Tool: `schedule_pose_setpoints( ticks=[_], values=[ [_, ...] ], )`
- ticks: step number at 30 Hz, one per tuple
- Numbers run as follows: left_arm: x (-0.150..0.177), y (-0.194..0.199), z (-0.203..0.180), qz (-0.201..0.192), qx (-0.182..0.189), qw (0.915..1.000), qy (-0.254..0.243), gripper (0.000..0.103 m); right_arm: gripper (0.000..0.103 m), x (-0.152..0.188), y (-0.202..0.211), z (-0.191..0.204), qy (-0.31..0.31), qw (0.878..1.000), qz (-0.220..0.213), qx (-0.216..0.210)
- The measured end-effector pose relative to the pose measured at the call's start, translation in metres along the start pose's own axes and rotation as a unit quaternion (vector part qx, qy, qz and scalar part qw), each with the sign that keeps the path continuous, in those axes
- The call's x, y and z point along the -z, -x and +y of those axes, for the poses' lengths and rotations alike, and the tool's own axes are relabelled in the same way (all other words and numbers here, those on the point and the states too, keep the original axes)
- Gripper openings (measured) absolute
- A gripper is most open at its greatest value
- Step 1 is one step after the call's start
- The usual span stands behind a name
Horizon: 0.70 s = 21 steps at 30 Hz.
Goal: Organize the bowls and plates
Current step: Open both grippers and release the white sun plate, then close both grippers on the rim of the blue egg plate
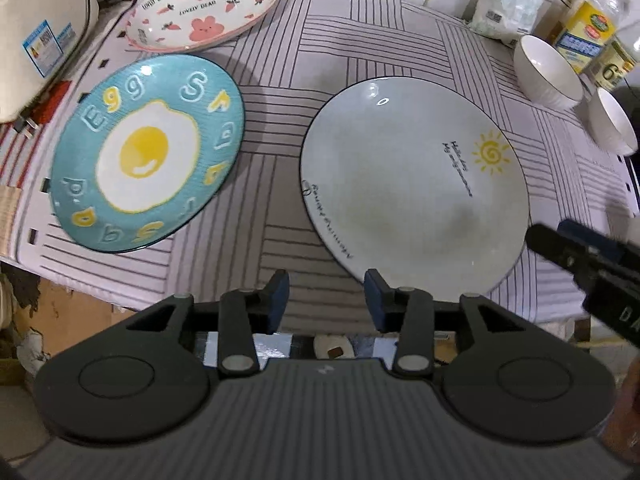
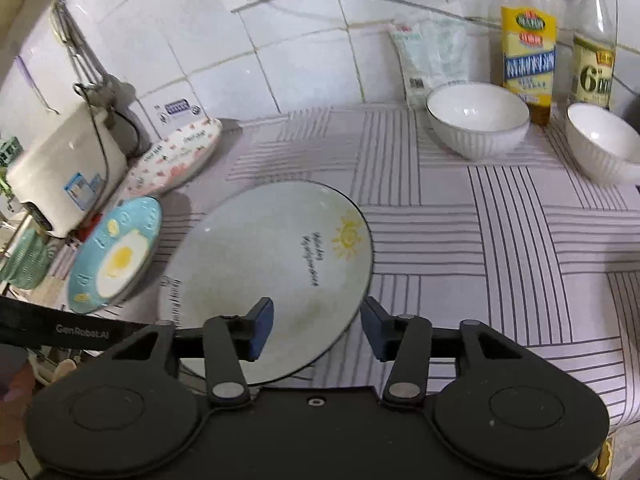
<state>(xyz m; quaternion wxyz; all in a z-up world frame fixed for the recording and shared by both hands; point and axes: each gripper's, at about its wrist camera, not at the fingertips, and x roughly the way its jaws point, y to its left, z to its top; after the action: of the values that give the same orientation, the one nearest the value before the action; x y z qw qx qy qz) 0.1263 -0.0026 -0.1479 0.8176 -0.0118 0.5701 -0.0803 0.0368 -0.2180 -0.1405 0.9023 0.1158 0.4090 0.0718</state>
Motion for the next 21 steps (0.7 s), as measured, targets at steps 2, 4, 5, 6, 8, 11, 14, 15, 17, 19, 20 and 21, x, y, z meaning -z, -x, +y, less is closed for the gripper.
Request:
schedule_pose_setpoints(
  ticks=[2, 4, 5, 6, 8, 11, 14, 15, 17, 19, 20, 21],
  values=[
    [0.006, 0.012, 0.006, -0.005, 0.0, 1.0, -0.003, 0.041, 0.06, -0.002, 0.01, 0.008, 0.008, 1.0, -0.008, -0.009],
    [0.01, 0.023, 0.012, -0.008, -0.003, 1.0, -0.002, 0.043, 0.062, -0.004, 0.018, 0.017, 0.015, 1.0, -0.014, -0.02],
    [0.012, 0.028, 0.015, -0.012, -0.005, 0.9999, -0.001, 0.045, 0.063, -0.005, 0.022, 0.022, 0.02, 0.999, -0.017, -0.026],
    [0.014, 0.034, 0.019, -0.015, -0.007, 0.9999, 0.0, 0.046, 0.063, -0.006, 0.026, 0.027, 0.025, 0.999, -0.019, -0.032],
    [0.017, 0.044, 0.026, -0.023, -0.011, 0.9997, 0.001, 0.047, 0.065, -0.008, 0.033, 0.036, 0.039, 0.998, -0.024, -0.042],
    [0.019, 0.057, 0.037, -0.034, -0.018, 0.9993, 0.006, 0.047, 0.065, -0.009, 0.044, 0.051, 0.059, 0.996, -0.037, -0.06],
    [0.022, 0.068, 0.047, -0.044, -0.025, 0.9987, 0.011, 0.047, 0.065, -0.009, 0.053, 0.069, 0.083, 0.992, -0.051, -0.076],
    [0.024, 0.071, 0.051, -0.048, -0.028, 0.9984, 0.013, 0.047, 0.065, -0.01, 0.054, 0.073, 0.088, 0.991, -0.052, -0.082],
    [0.025, 0.076, 0.058, -0.055, -0.031, 0.9979, 0.017, 0.048, 0.065, -0.013, 0.057, 0.084, 0.102, 0.989, -0.055, -0.093],
    [0.026, 0.078, 0.067, -0.06, -0.034, 0.9973, 0.023, 0.049, 0.065, -0.015, 0.057, 0.094, 0.113, 0.986, -0.058, -0.104],
    [0.027, 0.079, 0.072, -0.063, -0.036, 0.997, 0.026, 0.049, 0.065, -0.016, 0.057, 0.099, 0.117, 0.985, -0.059, -0.109],
    [0.028, 0.08, 0.078, -0.067, -0.038, 0.9966, 0.03, 0.049, 0.065, -0.017, 0.056, 0.103, 0.12, 0.984, -0.062, -0.117]
  ],
)
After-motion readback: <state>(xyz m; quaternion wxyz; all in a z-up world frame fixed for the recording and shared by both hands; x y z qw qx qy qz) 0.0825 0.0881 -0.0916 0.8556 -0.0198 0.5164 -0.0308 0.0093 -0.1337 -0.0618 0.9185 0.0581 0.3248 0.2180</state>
